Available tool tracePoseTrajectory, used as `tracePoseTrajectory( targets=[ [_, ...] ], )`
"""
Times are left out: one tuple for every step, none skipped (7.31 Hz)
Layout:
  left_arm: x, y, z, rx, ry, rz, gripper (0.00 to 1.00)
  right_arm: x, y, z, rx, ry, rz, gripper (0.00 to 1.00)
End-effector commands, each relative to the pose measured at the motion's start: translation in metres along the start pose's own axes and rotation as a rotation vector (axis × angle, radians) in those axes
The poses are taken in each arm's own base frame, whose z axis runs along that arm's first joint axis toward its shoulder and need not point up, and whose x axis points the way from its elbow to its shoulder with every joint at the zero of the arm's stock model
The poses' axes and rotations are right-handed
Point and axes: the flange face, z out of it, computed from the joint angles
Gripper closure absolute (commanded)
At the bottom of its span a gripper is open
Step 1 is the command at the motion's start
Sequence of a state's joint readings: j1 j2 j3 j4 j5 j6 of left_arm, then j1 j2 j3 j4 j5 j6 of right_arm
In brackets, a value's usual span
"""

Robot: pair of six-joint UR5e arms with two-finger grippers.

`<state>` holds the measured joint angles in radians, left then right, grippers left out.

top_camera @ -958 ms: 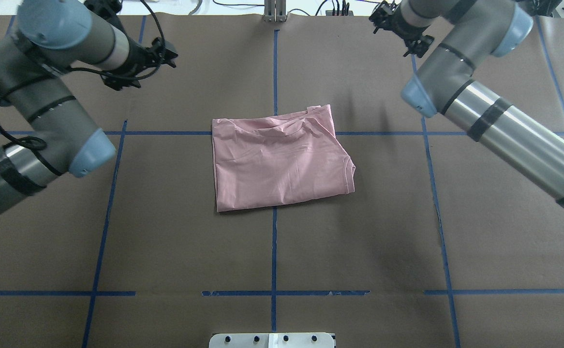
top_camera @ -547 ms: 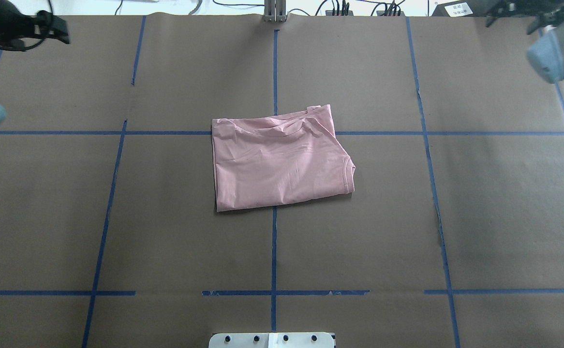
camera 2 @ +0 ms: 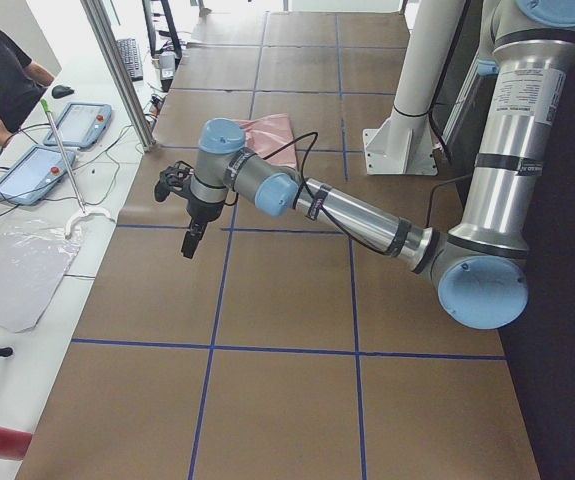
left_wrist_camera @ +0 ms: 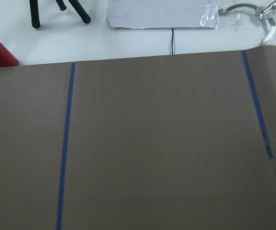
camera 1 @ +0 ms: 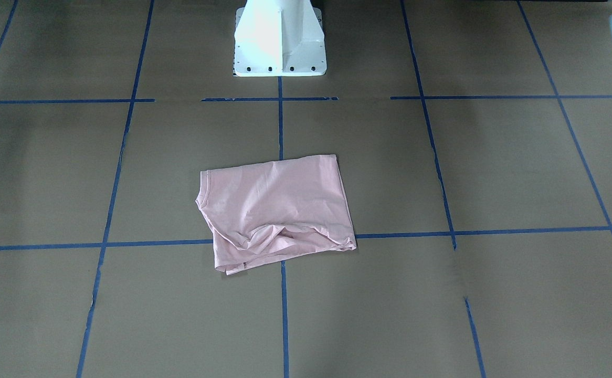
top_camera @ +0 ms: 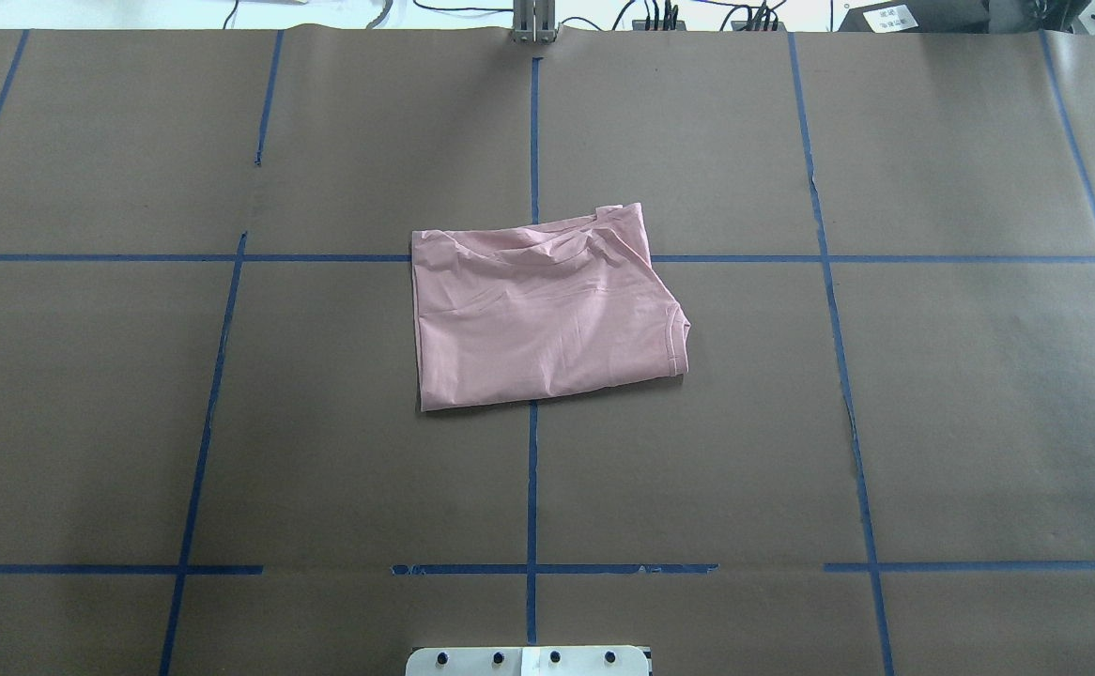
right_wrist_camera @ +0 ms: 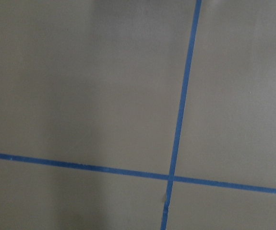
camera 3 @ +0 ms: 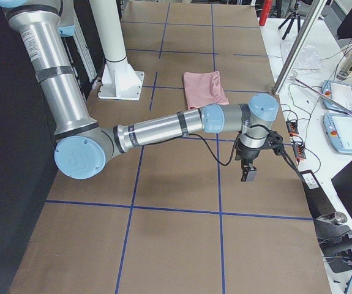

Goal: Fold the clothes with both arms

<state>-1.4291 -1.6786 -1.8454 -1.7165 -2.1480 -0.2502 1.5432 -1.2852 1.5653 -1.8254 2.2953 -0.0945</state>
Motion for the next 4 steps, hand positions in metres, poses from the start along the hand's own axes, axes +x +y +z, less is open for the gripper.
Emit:
tracePoseTrajectory(
  targets=[
    [-0.032,0.048,-0.011,-0.043,0.077,0.029,0.00,0.020,0.056,0.013,0.019,-0.085,-0.016,0.00],
    [-0.038,0.051,-0.002,-0.057,0.038,-0.002,0.00,0.034,0.071,0.031,-0.008,-0.085,0.005,0.00],
    [-0.072,0.091,0.033,-0.139,0.001,-0.048,0.00,0.041,0.074,0.039,-0.023,-0.088,0.026,0.00],
    [-0.086,0.098,0.050,-0.163,-0.003,-0.069,0.00,0.043,0.080,0.043,-0.030,-0.090,0.037,0.00]
  ],
)
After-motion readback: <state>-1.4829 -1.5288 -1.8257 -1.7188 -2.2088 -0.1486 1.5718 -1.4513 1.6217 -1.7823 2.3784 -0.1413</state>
